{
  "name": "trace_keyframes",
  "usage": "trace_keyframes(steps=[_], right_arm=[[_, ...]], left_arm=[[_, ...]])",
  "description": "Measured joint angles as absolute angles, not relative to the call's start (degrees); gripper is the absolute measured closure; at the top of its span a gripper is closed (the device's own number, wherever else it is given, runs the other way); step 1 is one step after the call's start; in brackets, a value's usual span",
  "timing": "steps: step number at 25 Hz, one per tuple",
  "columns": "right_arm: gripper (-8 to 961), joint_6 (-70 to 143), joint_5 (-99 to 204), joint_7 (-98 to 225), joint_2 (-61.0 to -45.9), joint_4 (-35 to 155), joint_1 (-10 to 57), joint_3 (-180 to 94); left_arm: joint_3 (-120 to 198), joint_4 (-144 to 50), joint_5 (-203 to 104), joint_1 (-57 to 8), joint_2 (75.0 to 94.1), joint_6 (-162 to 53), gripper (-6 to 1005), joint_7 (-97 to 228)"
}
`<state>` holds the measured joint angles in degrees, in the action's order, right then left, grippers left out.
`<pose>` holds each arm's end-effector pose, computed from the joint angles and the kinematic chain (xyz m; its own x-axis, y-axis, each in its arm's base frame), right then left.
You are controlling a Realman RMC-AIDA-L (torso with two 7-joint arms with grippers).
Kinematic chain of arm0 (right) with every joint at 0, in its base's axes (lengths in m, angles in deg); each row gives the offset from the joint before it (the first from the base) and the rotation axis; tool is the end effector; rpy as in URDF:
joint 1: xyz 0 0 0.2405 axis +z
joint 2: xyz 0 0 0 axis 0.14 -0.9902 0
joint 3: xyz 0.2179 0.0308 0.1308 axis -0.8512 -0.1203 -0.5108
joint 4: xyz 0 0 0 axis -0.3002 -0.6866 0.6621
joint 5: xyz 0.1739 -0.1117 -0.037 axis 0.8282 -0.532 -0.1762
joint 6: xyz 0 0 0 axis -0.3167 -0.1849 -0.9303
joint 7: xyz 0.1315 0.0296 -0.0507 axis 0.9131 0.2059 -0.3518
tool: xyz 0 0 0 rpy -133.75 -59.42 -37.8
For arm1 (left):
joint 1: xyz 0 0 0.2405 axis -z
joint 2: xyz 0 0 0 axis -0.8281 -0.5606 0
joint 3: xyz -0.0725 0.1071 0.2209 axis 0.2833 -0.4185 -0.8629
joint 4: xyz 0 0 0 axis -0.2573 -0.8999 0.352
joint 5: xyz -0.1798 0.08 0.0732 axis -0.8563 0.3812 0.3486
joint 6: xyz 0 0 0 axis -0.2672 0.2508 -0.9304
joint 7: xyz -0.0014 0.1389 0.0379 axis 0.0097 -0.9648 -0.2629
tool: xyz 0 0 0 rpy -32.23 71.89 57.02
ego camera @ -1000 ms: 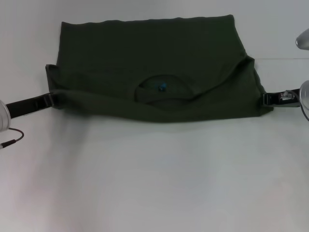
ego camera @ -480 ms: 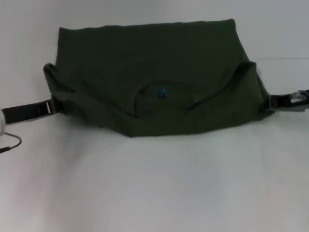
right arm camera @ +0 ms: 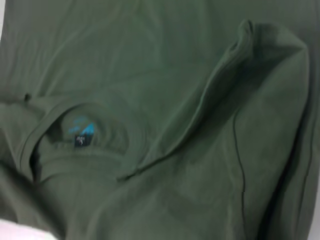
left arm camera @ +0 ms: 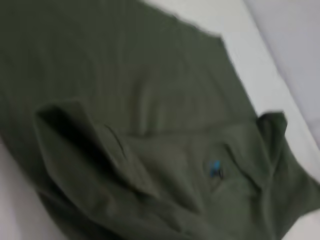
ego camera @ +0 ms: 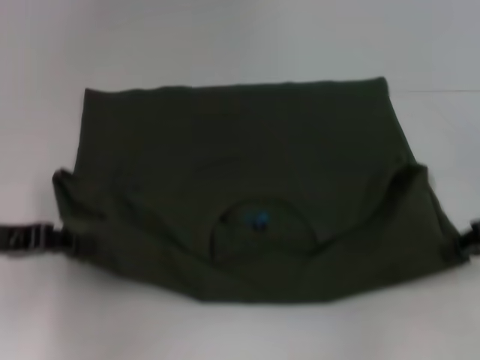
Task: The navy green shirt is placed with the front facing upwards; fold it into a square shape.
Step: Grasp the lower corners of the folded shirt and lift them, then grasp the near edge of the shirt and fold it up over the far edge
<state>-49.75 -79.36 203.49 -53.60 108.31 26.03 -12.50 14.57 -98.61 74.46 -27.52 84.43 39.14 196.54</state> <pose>0.3021 0.3413 0.0712 0.2079 -0.9628 -0.1727 -0.9659 -0.1742 -0.1916 -0.3042 0.3103 0.0770 0.2669 0.9097 0.3182 0.9580 -0.2863 0.0148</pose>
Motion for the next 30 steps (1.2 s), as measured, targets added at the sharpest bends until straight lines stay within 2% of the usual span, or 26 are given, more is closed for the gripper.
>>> trace_keyframes(steps=[6,11,30], right_arm=[[913,-56.5,-79.8,200.0,-51.87,108.1,22.5,-12.7],[913,-57.6,-79.5,199.5,-51.75,108.0,20.8,-13.3],[912,-59.6,-78.6,198.3,-51.20,107.1,21.3,-16.9]], left_arm=[[15.5,-101.1,82.4,-27.7,84.17,47.0,957,196.1],[15.0,-101.5,85.1,-27.9,84.45,49.2,957,195.4],[14.6,-101.5,88.5,-27.9,84.59,49.3,957,194.4]])
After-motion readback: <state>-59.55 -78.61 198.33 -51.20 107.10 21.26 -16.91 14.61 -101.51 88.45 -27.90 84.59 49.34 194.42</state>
